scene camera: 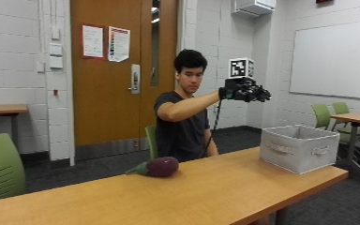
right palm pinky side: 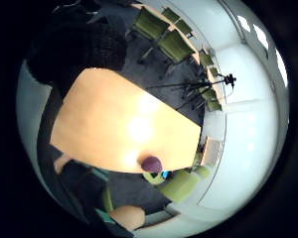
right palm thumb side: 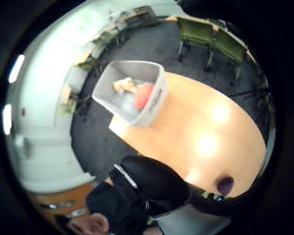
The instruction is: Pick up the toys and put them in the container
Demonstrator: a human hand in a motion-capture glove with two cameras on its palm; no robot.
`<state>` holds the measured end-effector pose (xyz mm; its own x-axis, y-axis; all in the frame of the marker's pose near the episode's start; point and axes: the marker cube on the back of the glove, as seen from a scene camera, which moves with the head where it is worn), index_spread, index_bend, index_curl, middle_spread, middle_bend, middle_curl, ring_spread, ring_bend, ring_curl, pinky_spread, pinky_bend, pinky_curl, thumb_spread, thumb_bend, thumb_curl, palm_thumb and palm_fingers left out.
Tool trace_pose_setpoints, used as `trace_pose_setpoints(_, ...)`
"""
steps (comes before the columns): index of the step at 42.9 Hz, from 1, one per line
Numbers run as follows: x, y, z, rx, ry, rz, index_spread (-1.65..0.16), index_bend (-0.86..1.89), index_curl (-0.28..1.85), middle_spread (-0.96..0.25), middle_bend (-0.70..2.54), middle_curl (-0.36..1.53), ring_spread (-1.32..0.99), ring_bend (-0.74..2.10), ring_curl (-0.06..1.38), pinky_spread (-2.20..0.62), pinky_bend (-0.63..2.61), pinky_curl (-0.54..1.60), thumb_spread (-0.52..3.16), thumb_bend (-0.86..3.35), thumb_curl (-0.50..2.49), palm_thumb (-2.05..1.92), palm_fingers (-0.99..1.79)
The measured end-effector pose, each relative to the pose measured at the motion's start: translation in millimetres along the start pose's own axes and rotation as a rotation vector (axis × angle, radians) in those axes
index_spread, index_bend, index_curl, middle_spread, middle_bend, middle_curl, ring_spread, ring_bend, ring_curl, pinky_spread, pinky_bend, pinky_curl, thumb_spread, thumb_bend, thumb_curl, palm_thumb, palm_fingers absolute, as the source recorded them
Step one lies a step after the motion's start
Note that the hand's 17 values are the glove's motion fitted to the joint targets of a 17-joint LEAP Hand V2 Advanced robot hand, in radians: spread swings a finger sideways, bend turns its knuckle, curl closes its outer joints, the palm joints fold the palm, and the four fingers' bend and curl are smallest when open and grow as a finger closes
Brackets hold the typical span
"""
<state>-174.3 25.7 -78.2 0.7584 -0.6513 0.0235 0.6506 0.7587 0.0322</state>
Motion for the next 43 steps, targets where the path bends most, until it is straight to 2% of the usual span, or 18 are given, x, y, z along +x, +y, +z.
trace_pose_setpoints(2, 24, 18, 2, 0.001, 0.113, 0.191, -0.34, 0.13, 0.34, -0.06, 0.30, 0.43, -0.02, 0.64, 0.30, 0.00, 1.11, 0.36, 0.88, -0.10, 0.29, -0.13, -0.04)
trace_pose_setpoints(4, 43, 39, 5, 0.003, 0.187, 0.318, -0.34, 0.14, 0.34, -0.06, 0.31, 0.43, -0.02, 0.64, 0.30, 0.01, 1.09, 0.36, 0.88, -0.11, 0.28, -0.13, -0.04)
trace_pose_setpoints(19, 138, 193, 53, 0.030, 0.099, 0.588, -0.36, 0.21, 0.38, -0.07, 0.28, 0.42, -0.01, 0.61, 0.28, 0.03, 1.00, 0.32, 0.83, -0.12, 0.23, -0.16, 0.02)
trace_pose_setpoints(26, 161, 237, 91, -0.008, 0.073, 0.658, -0.36, 0.17, 0.38, -0.07, 0.28, 0.42, -0.02, 0.60, 0.28, 0.03, 0.97, 0.31, 0.82, -0.12, 0.21, -0.16, 0.01)
trace_pose_setpoints(43, 183, 296, 187, -0.085, -0.002, 0.701, -0.35, 0.15, 0.35, -0.07, 0.32, 0.43, -0.03, 0.60, 0.27, 0.02, 0.98, 0.32, 0.82, -0.12, 0.19, -0.16, -0.01)
